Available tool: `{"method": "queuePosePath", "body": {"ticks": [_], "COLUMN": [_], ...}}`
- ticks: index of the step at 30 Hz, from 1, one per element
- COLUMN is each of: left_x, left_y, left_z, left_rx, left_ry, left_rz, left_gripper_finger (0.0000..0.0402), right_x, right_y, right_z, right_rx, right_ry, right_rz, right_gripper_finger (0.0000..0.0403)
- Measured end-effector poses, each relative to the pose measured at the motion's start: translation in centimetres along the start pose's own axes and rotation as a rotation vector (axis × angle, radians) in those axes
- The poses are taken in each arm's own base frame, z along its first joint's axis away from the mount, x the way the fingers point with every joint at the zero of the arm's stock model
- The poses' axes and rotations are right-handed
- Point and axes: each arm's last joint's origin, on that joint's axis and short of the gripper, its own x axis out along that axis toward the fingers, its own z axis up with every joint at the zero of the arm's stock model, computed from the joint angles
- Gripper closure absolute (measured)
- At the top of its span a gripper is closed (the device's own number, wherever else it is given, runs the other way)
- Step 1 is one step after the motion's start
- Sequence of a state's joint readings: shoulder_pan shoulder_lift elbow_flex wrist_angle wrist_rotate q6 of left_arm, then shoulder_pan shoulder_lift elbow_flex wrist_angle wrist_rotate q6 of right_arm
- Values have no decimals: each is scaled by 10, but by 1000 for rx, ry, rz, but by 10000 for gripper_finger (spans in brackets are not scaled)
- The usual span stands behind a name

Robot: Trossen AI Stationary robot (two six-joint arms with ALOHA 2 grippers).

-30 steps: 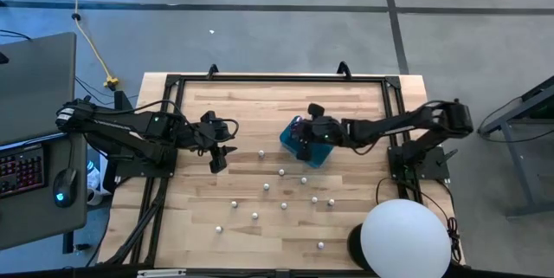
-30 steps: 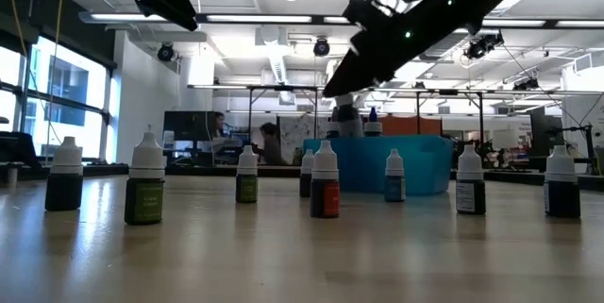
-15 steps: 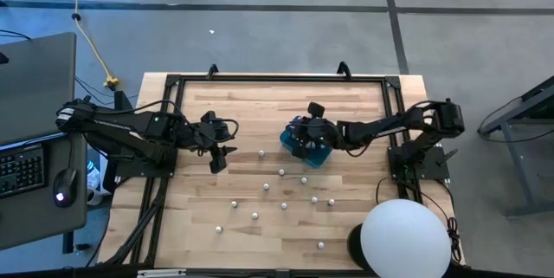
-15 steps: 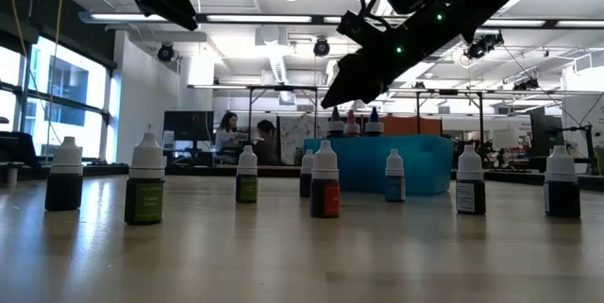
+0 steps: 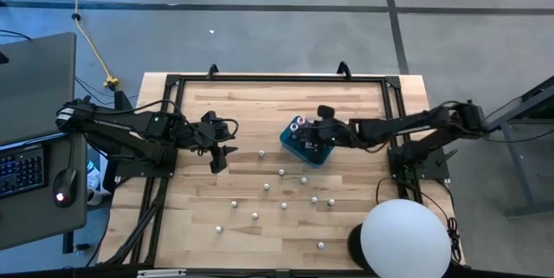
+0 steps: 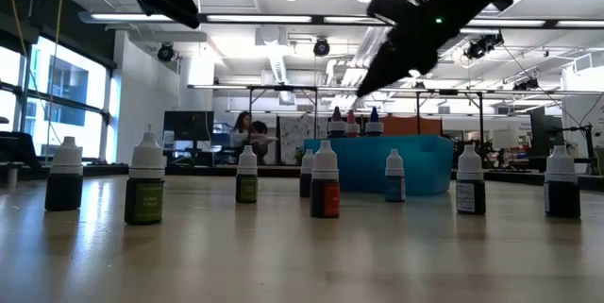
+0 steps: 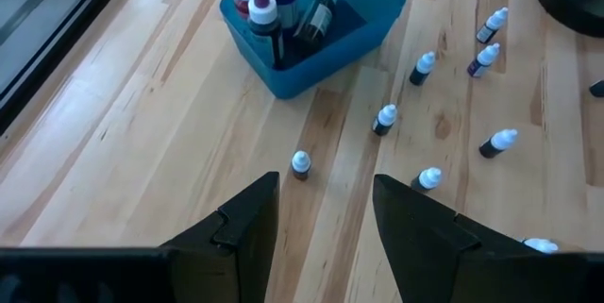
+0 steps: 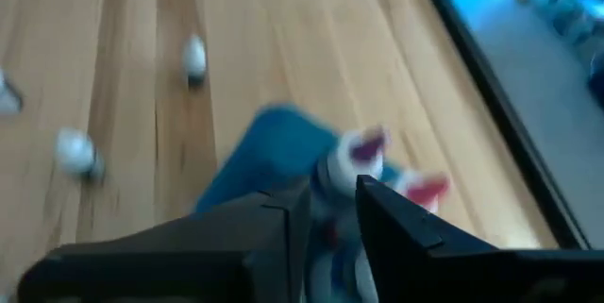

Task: Pick & Place food coloring
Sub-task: Put the large black food coloring bottle into the blue container

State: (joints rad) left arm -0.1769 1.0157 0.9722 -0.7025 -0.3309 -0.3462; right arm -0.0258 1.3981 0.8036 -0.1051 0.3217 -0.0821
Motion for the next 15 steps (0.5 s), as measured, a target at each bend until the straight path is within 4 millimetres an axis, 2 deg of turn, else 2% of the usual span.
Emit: {"method": "queuePosePath", "body": {"ticks": [7,15], "left_x": [0,0], "left_y": [0,0], "left_z": [0,0], "left_rx": [-1,-1], "left_ry": [-2,-4], "left_rz": [0,0], "left_gripper_finger": [232,232], "right_x": [1,22], "right_y": [-9,-19], "right_z": [-21,-39], "right_rx": [61,62], "right_ry": [209,336], "right_rz": [122,191], "right_gripper_finger": [268,239]}}
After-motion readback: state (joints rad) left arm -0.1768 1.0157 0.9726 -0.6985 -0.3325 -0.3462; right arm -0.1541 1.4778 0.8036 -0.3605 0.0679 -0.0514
